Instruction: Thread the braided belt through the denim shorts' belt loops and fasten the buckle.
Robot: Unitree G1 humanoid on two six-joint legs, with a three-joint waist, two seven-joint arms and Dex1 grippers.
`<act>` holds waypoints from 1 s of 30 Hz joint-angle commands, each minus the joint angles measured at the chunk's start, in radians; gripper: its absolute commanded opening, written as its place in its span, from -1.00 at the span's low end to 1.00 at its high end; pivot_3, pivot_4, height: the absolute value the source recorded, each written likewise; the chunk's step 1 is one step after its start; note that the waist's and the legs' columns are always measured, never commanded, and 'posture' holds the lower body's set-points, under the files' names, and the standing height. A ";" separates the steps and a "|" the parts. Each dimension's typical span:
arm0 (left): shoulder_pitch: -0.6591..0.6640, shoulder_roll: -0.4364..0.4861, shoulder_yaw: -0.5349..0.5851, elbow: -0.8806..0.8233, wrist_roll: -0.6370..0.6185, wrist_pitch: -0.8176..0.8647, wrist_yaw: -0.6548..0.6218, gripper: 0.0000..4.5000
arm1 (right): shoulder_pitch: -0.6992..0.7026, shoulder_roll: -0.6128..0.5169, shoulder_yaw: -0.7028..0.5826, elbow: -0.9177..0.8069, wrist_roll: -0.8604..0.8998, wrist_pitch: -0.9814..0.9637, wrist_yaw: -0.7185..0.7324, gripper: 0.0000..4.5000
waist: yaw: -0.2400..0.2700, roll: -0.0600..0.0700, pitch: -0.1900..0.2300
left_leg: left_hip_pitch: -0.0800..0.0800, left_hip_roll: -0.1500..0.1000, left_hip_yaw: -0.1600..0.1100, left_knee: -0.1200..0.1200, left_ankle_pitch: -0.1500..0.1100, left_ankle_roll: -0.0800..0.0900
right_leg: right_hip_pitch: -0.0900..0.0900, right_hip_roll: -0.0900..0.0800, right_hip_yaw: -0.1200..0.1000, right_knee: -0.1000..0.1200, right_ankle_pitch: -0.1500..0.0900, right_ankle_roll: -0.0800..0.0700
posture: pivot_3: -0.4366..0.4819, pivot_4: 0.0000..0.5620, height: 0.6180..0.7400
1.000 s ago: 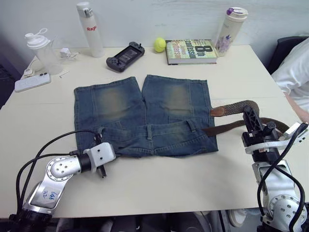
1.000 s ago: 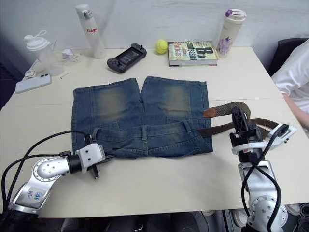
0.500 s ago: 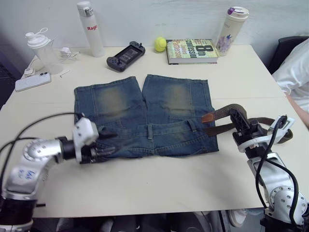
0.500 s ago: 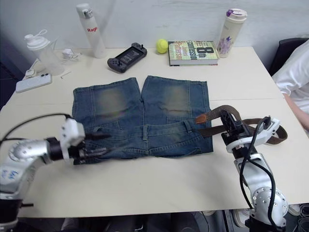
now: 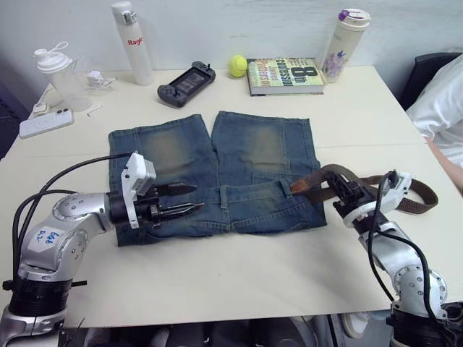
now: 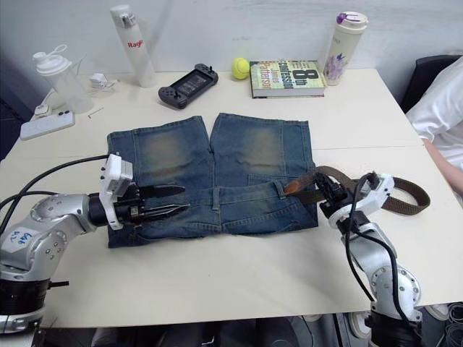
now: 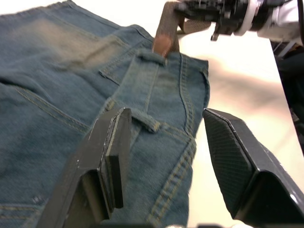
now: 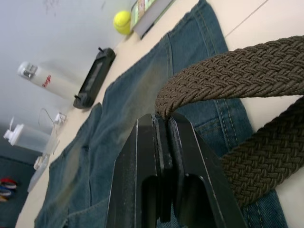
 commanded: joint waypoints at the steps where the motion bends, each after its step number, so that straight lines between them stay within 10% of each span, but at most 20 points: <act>1: -0.013 -0.007 0.005 -0.002 0.000 0.004 0.013 0.19 | -0.014 -0.002 0.000 0.016 -0.039 0.012 0.064 -1.00 | 0.000 0.000 0.000 | 0.000 0.000 0.000 0.000 0.000 0.000 | 0.000 0.000 0.000 0.000 0.000 0.000 | -0.05 -0.47 1.00; 18: -0.086 -0.041 -0.073 0.017 0.055 -0.040 0.002 0.19 | -0.088 0.044 0.055 0.045 -0.216 0.076 0.121 -1.00 | 0.005 0.000 0.000 | 0.000 0.000 0.000 0.000 0.000 0.000 | 0.000 0.000 0.000 0.000 0.000 0.000 | -0.05 -0.47 1.00; 30: -0.346 -0.229 -0.369 0.395 0.422 -0.519 -0.107 0.19 | -0.138 0.181 -0.006 0.195 -0.079 0.314 -0.130 -1.00 | 0.015 -0.006 -0.004 | 0.001 0.001 0.000 0.002 0.001 -0.001 | 0.001 0.001 0.000 0.001 0.000 0.000 | -0.05 -0.47 1.00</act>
